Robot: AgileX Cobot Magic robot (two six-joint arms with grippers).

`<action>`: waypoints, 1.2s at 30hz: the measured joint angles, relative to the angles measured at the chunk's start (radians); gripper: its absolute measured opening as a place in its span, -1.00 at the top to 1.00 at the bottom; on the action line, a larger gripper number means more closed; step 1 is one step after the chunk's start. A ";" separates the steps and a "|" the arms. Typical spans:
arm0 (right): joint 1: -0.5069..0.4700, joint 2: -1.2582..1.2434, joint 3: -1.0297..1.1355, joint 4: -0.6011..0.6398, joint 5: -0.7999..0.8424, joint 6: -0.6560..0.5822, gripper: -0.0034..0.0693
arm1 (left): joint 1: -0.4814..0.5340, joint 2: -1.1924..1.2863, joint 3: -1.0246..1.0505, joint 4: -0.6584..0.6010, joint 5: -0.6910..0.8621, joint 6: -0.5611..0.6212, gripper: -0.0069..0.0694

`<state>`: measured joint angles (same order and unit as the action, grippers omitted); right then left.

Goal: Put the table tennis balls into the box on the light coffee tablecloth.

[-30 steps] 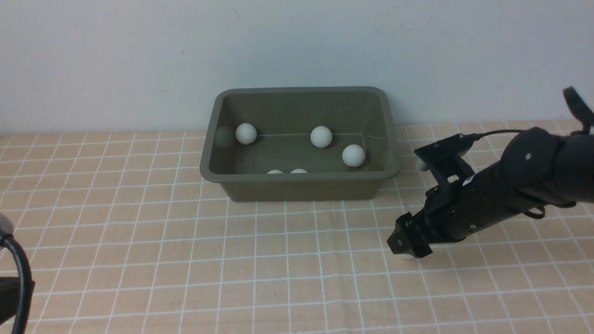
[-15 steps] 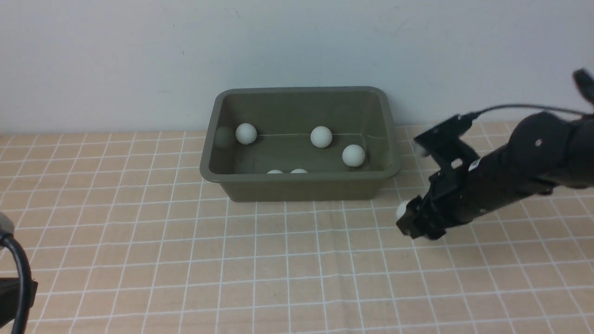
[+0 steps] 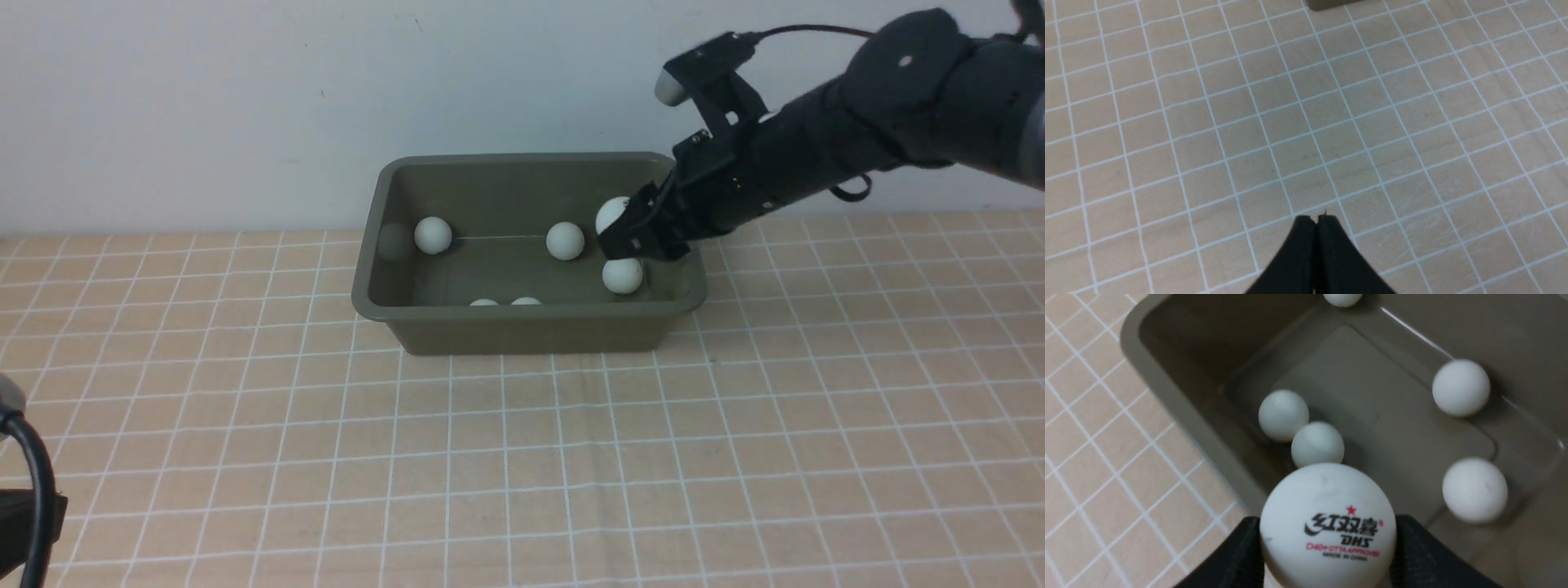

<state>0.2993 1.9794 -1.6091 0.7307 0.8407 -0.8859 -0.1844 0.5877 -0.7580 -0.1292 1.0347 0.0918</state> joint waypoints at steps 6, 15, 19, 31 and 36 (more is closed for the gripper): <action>0.005 0.191 -0.233 -0.022 0.063 0.062 -0.26 | 0.000 0.000 0.000 0.000 0.000 0.000 1.00; -0.072 0.156 -0.501 -0.132 0.362 0.204 -0.50 | 0.000 0.000 0.000 0.000 0.000 0.000 1.00; -0.185 0.064 -0.616 -0.198 0.397 0.293 -0.15 | 0.000 0.000 0.000 -0.001 0.000 0.000 1.00; -0.413 -0.236 -0.623 -0.297 0.429 0.502 0.95 | 0.000 0.000 0.000 -0.001 -0.003 0.000 1.00; -0.420 -0.444 -0.467 -0.321 0.429 0.517 0.95 | 0.000 0.000 0.000 -0.001 -0.011 0.000 1.00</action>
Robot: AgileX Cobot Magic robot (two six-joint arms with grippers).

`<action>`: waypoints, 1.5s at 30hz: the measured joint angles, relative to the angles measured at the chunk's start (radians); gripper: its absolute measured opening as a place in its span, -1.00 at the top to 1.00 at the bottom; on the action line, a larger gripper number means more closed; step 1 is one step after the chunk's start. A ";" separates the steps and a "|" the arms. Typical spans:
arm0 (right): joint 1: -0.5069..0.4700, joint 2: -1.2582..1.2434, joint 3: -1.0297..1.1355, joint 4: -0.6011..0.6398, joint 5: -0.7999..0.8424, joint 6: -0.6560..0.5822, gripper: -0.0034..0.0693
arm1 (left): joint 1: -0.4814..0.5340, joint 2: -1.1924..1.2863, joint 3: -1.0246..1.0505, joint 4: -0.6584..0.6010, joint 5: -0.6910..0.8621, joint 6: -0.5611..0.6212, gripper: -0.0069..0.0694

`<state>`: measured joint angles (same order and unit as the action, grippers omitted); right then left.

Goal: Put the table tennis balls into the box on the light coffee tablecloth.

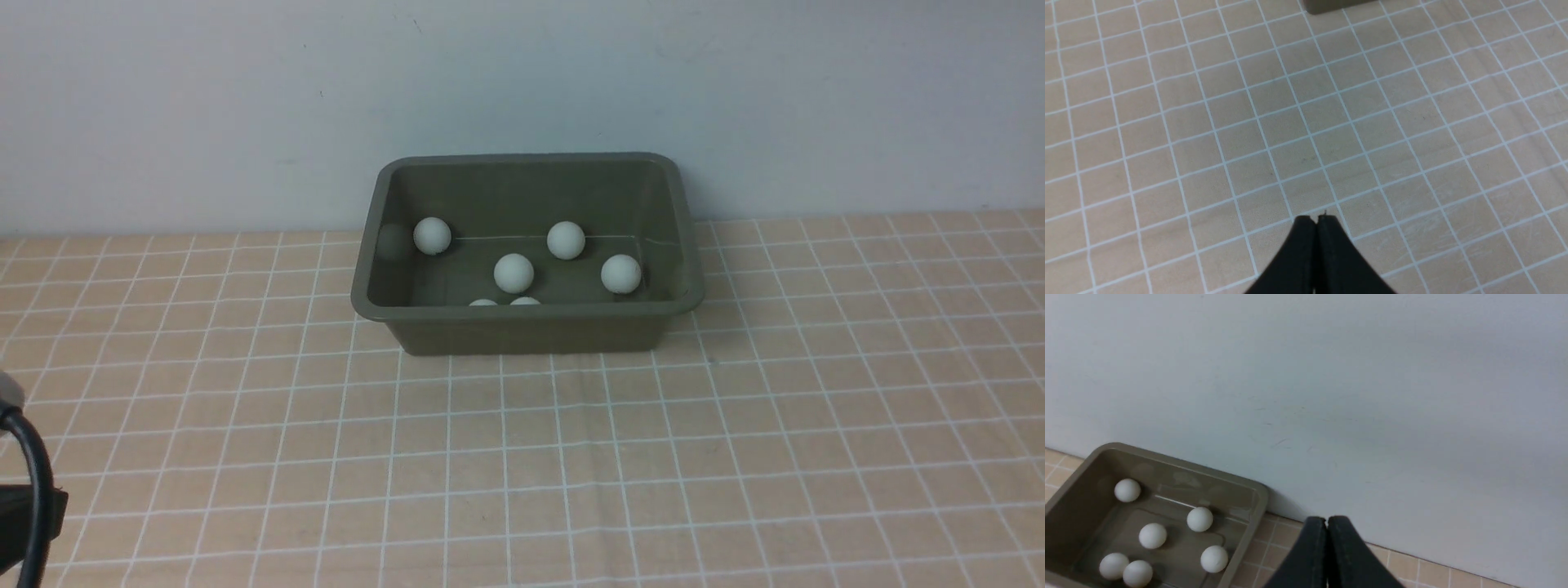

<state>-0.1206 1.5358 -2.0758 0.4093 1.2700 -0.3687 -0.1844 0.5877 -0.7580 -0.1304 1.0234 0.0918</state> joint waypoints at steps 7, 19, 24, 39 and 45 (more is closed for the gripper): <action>0.000 -0.414 0.534 -0.001 -0.030 -0.049 0.95 | 0.000 0.000 0.000 0.000 -0.008 0.000 1.00; 0.056 -0.999 1.481 0.019 -0.588 -0.206 0.95 | 0.000 0.000 0.000 0.000 -0.018 0.000 1.00; 0.199 -1.166 1.679 0.084 -0.632 -0.290 0.95 | 0.000 0.000 0.000 -0.007 -0.026 0.000 1.00; 0.367 -1.367 1.719 -0.178 -0.646 -0.102 0.95 | 0.000 0.000 0.000 -0.137 -0.036 0.039 1.00; 0.367 -1.367 1.719 -0.217 -0.641 -0.052 0.95 | 0.000 0.000 0.000 -0.144 -0.038 0.088 1.00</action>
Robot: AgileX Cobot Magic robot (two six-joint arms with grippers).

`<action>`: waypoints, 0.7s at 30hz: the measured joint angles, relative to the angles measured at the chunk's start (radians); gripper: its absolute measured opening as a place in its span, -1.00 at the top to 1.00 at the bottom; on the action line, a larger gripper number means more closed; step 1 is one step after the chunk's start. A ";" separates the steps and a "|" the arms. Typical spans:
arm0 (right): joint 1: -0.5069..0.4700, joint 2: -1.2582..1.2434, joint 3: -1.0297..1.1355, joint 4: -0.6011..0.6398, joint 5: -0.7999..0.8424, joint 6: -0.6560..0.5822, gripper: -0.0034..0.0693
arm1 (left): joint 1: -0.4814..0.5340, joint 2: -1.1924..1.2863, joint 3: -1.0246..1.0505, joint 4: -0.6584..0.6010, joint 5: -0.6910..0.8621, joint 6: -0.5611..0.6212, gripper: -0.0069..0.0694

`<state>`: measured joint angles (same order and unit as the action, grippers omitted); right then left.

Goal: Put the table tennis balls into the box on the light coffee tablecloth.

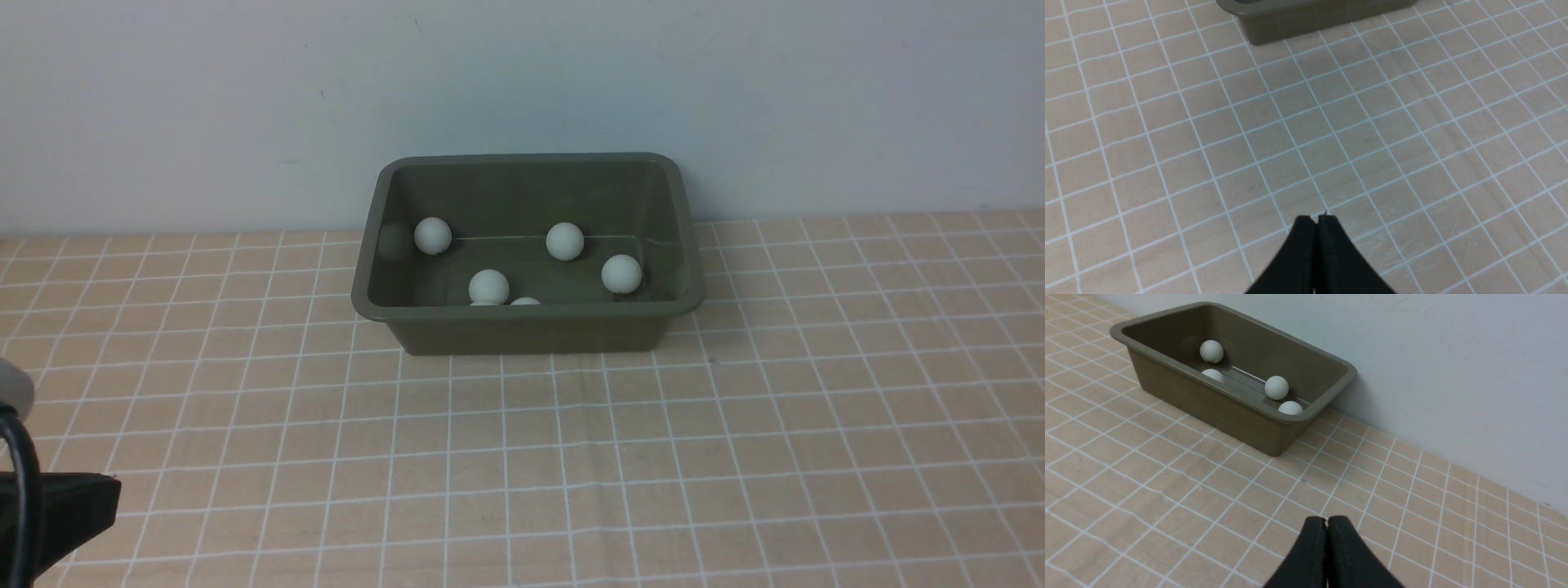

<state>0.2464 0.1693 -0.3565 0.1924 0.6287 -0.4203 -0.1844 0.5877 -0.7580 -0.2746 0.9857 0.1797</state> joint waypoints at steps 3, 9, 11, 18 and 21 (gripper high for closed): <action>0.000 0.000 0.000 -0.003 0.013 0.001 0.95 | 0.000 0.000 0.000 0.000 -0.001 0.004 1.00; 0.000 0.000 0.000 -0.004 0.055 0.002 0.95 | 0.000 0.000 0.000 -0.036 0.005 0.006 1.00; 0.000 0.000 0.000 -0.004 0.063 0.002 0.95 | 0.000 0.000 0.000 -0.049 0.000 0.006 1.00; 0.000 0.000 0.000 -0.004 0.107 0.003 0.95 | 0.000 0.000 0.000 -0.072 0.010 0.006 1.00; 0.000 0.000 0.000 -0.005 0.122 0.003 0.95 | 0.000 0.000 0.000 -0.071 0.028 0.006 1.00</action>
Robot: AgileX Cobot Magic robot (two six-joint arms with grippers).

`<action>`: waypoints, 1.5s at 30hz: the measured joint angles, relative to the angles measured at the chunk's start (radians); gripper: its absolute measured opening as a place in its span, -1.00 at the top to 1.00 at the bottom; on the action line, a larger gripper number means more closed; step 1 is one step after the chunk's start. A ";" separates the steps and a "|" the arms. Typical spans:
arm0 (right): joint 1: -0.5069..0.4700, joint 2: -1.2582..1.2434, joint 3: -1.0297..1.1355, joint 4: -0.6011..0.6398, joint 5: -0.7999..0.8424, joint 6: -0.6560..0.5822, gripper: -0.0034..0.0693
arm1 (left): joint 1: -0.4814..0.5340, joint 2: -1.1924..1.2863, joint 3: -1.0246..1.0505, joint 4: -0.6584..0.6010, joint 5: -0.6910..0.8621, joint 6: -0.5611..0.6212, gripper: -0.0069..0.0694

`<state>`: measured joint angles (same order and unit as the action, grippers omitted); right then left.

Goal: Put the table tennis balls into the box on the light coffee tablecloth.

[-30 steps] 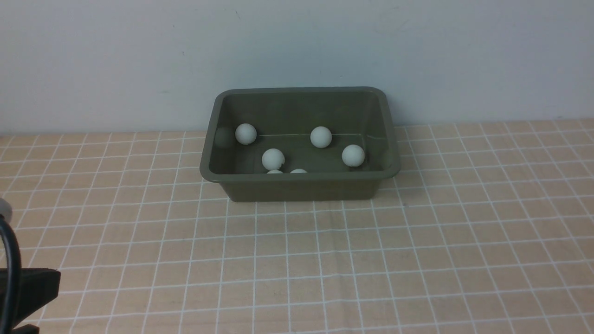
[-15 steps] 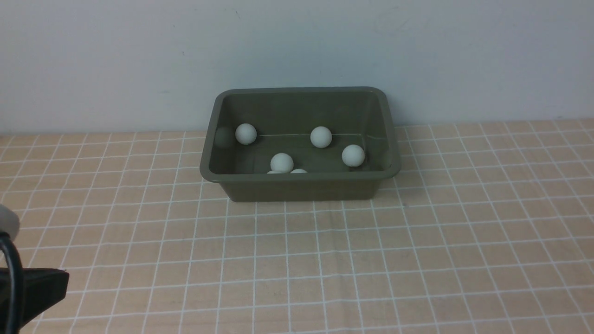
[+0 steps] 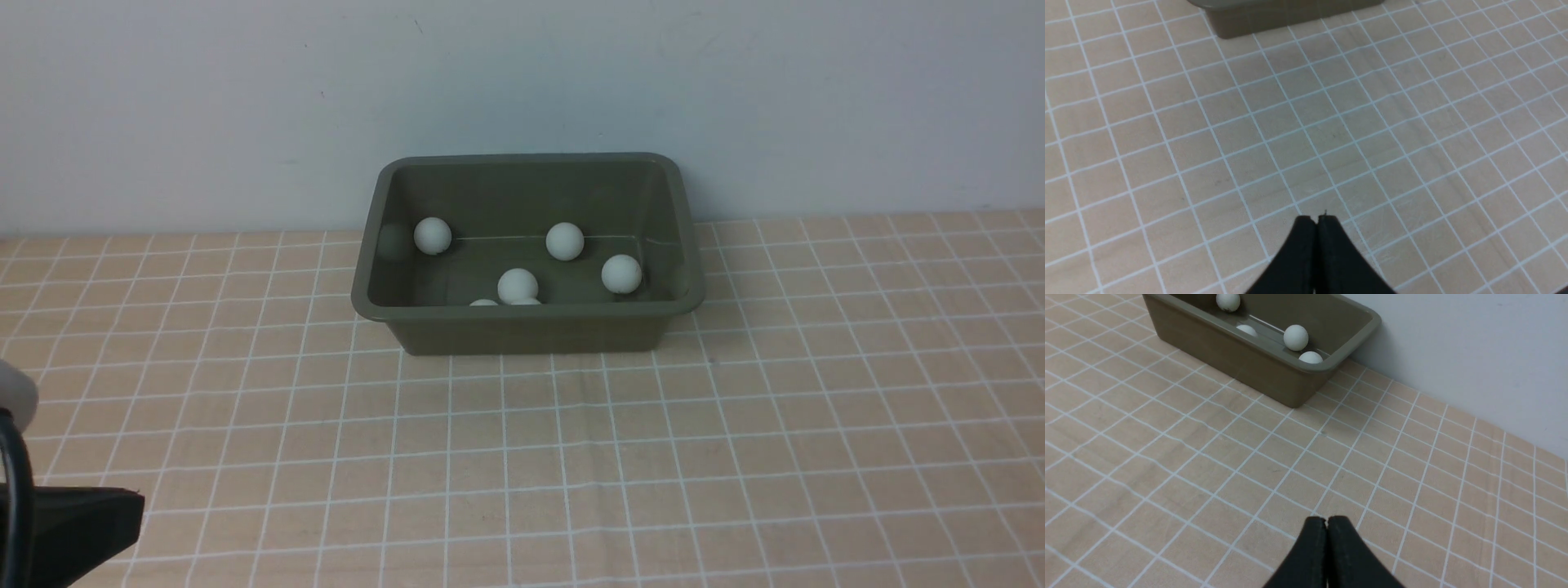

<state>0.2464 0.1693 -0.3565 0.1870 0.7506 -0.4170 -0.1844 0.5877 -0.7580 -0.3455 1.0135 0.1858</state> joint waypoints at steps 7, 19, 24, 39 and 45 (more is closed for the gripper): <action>0.000 0.000 0.000 -0.001 0.003 0.000 0.95 | 0.000 0.000 0.000 0.001 -0.001 0.002 1.00; 0.000 0.000 0.000 -0.002 0.003 0.000 0.95 | 0.174 -0.267 0.101 0.023 -0.303 0.222 1.00; 0.000 0.000 0.000 -0.002 0.004 0.000 0.95 | 0.190 -0.444 0.272 0.014 -0.423 0.274 1.00; 0.000 0.000 0.000 -0.002 0.006 0.000 0.95 | 0.190 -0.548 0.569 0.065 -0.596 0.298 1.00; 0.000 0.000 0.000 -0.002 0.006 0.000 0.95 | 0.190 -0.554 0.648 0.353 -0.606 -0.041 1.00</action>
<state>0.2464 0.1693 -0.3565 0.1849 0.7564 -0.4170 0.0051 0.0338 -0.1096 0.0077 0.4071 0.1447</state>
